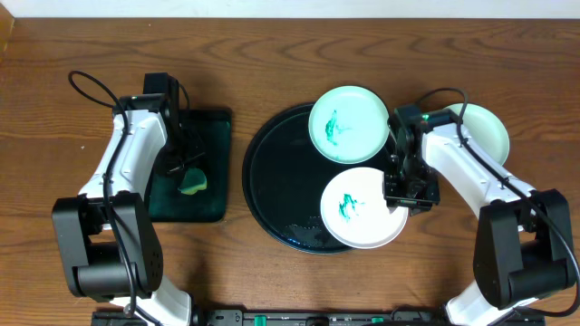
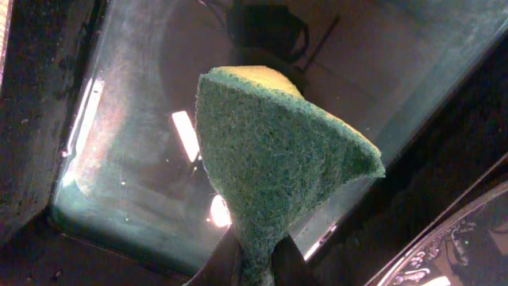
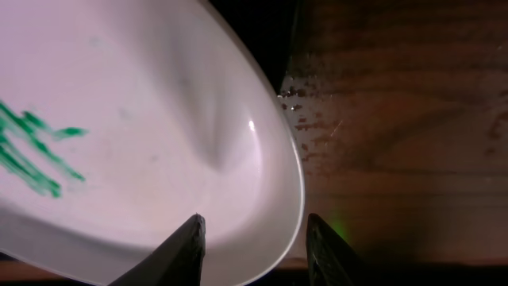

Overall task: Clean dirty plates on tray and stack at the side
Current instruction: 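Move the right gripper to the white plate and grip its rim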

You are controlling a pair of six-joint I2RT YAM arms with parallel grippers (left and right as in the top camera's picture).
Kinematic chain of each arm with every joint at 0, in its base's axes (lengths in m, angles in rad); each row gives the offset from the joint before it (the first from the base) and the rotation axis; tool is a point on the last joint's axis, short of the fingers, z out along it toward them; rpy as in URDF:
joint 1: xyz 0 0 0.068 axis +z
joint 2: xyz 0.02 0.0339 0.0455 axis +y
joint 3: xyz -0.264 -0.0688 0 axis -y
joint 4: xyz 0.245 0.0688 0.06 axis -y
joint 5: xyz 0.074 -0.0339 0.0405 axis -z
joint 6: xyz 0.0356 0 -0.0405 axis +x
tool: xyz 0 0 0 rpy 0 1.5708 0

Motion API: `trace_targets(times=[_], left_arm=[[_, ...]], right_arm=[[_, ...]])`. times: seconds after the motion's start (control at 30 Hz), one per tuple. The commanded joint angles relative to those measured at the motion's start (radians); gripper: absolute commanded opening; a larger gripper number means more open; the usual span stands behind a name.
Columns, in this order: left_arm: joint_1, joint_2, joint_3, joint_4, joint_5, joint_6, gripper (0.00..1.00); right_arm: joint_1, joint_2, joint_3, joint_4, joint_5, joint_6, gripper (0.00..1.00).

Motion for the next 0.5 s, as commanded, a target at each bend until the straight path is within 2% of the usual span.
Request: trace_targets(times=[0.0,0.13,0.2,0.27,0.33,0.43,0.47], left_arm=[[0.000,0.007,-0.002,-0.005,-0.001,0.010,0.07],[0.000,0.007,-0.002,-0.006,-0.001,0.010,0.07],[0.000,0.007,-0.002,-0.006,-0.001,0.010,0.07],[0.000,0.007,-0.002,-0.006,-0.001,0.010,0.07],[0.000,0.007,-0.002,-0.006,-0.001,0.010,0.08],[0.000,0.007,-0.002,-0.006,-0.001,0.010,0.08],[0.000,0.007,-0.002,-0.006,-0.001,0.010,0.08]], right_arm=[[0.005,-0.005,-0.028,0.031,0.007,0.051,0.39],[0.005,-0.005,-0.087,0.100,0.006,0.092,0.40],[0.005,-0.005,-0.121,0.140,-0.006,0.095,0.37],[0.005,-0.005,-0.143,0.169,-0.011,0.096,0.29],[0.005,-0.005,-0.147,0.180,-0.010,0.098,0.13],[0.005,-0.005,-0.147,0.190,-0.010,0.094,0.01],[0.005,-0.005,-0.147,0.193,-0.010,0.084,0.01]])
